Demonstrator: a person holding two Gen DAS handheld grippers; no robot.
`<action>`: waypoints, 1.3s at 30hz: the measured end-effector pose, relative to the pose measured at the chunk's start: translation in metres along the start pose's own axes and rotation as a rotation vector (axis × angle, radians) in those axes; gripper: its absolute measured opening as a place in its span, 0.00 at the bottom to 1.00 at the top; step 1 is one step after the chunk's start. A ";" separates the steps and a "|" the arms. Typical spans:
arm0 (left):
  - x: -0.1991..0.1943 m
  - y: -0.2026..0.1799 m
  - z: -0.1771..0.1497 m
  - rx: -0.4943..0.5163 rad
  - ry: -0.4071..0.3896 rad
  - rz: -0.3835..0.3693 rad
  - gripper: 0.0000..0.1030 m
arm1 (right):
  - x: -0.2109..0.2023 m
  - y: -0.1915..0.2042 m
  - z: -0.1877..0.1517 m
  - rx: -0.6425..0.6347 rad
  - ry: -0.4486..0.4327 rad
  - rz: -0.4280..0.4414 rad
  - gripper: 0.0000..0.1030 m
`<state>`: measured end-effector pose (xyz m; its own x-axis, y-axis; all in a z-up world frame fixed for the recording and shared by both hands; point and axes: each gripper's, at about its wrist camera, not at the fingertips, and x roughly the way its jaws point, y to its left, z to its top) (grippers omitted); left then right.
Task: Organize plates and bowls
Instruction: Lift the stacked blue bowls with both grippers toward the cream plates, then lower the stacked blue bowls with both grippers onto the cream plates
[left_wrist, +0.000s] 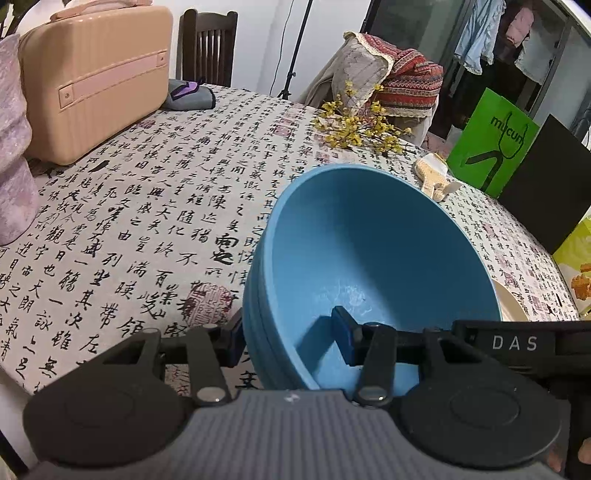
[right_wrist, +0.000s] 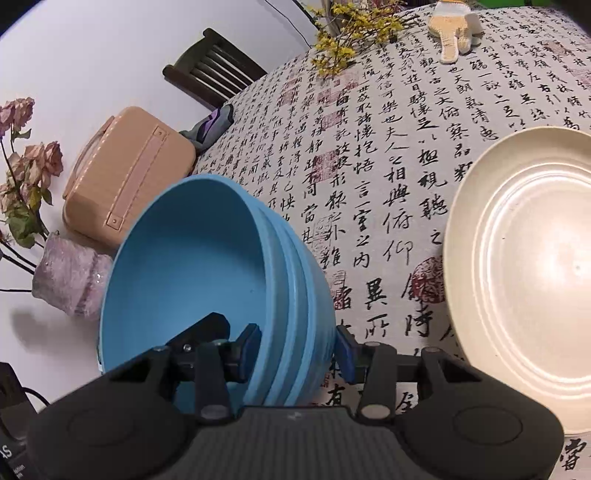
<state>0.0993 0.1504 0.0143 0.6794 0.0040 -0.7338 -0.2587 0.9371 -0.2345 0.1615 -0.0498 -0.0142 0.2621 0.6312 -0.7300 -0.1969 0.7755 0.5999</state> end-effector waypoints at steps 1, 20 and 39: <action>-0.001 -0.002 0.000 0.003 -0.001 -0.001 0.47 | -0.002 -0.001 0.000 0.002 -0.003 0.000 0.42; -0.006 -0.040 -0.003 0.035 -0.017 -0.049 0.47 | -0.039 -0.026 0.001 0.023 -0.064 -0.012 0.42; 0.000 -0.082 -0.010 0.081 -0.008 -0.092 0.47 | -0.071 -0.060 0.002 0.055 -0.111 -0.031 0.42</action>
<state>0.1139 0.0702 0.0273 0.7032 -0.0811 -0.7063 -0.1385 0.9588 -0.2480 0.1563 -0.1410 0.0018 0.3705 0.5991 -0.7098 -0.1360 0.7909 0.5966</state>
